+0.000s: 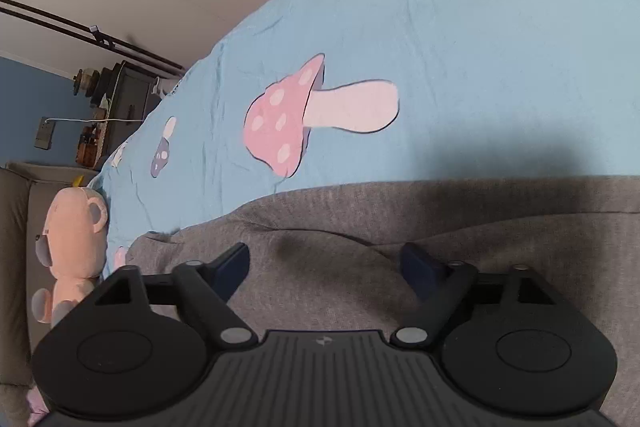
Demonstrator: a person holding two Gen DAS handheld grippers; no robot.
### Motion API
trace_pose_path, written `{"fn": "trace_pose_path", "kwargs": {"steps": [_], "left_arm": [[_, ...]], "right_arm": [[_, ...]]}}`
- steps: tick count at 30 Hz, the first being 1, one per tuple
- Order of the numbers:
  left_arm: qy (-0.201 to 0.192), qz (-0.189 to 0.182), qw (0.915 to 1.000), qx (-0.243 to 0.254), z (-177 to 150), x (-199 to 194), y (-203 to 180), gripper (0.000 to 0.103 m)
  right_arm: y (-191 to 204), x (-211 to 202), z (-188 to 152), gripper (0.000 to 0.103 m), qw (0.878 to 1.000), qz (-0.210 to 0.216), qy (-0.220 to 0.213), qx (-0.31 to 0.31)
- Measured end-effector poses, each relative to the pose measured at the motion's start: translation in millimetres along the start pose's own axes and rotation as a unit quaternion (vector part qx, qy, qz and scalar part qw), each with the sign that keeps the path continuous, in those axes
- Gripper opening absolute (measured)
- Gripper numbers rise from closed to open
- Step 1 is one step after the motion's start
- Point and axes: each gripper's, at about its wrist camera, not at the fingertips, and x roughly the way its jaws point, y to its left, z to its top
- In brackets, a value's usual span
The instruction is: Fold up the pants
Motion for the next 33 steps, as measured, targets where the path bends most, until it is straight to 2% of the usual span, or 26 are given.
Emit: {"fn": "trace_pose_path", "kwargs": {"steps": [9,17,24,29,31,33], "left_arm": [[0.009,-0.009,0.9999,-0.009,2,1,5,0.103],[0.024,-0.027,0.9988,-0.033,5,5,13,0.103],[-0.009,-0.001,0.9993,-0.036,6,-4,16,0.102],[-0.006,0.001,0.9977,-0.067,10,-2,28,0.102],[0.001,-0.008,0.9969,-0.078,11,0,32,0.102],[0.002,-0.013,0.997,-0.076,11,1,32,0.102]], "right_arm": [[19,15,-8,0.089,0.998,0.0,-0.014,-0.061],[16,20,-5,0.088,0.998,0.018,-0.014,-0.053],[22,34,2,0.087,0.998,0.041,0.0,-0.043],[18,38,9,0.079,0.998,0.057,0.005,-0.019],[18,35,9,0.066,0.998,0.043,0.02,-0.029],[13,28,9,0.061,0.999,0.028,0.028,-0.026]]}}
